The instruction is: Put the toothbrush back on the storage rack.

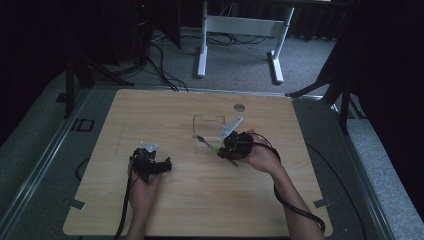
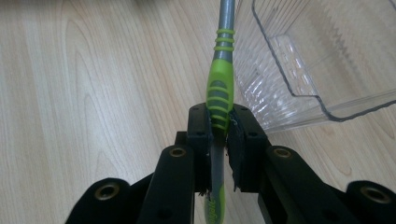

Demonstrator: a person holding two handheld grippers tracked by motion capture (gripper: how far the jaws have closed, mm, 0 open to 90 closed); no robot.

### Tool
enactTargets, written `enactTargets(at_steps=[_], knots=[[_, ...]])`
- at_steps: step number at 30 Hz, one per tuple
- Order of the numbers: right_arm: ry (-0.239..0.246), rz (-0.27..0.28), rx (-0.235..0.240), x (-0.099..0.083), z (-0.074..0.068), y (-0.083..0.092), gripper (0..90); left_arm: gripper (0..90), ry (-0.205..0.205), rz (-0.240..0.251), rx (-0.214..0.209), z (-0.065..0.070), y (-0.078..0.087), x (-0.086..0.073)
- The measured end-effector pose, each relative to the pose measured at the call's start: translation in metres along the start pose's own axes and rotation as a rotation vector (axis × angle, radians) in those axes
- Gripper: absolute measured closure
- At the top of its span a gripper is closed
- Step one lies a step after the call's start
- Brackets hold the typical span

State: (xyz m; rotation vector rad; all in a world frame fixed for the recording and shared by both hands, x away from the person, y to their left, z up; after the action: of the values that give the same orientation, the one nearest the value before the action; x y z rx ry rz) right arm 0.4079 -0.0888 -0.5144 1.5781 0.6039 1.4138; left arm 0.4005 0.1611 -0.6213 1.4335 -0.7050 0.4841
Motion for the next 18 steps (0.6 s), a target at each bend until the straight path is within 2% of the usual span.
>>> enactTargets(at_steps=[18], knots=[[-0.046,0.107,0.009,0.0055,0.0045,0.0091,79.7,7.2,0.0,0.001,0.0,0.0,-0.0001,0.0001]])
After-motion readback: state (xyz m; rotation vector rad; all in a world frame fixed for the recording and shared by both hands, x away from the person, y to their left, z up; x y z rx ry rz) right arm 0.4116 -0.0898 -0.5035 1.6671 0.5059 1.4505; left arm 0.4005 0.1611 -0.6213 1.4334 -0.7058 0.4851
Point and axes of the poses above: each handheld gripper's, and its own axes: y roughly backward along the jaws, x roughly out of its top, z roughly to its right, the point moved 8 cm from there along -y, roughly forward along the jaws, and after that the axes turned 1 degree about -y, right-handed, at the moved point
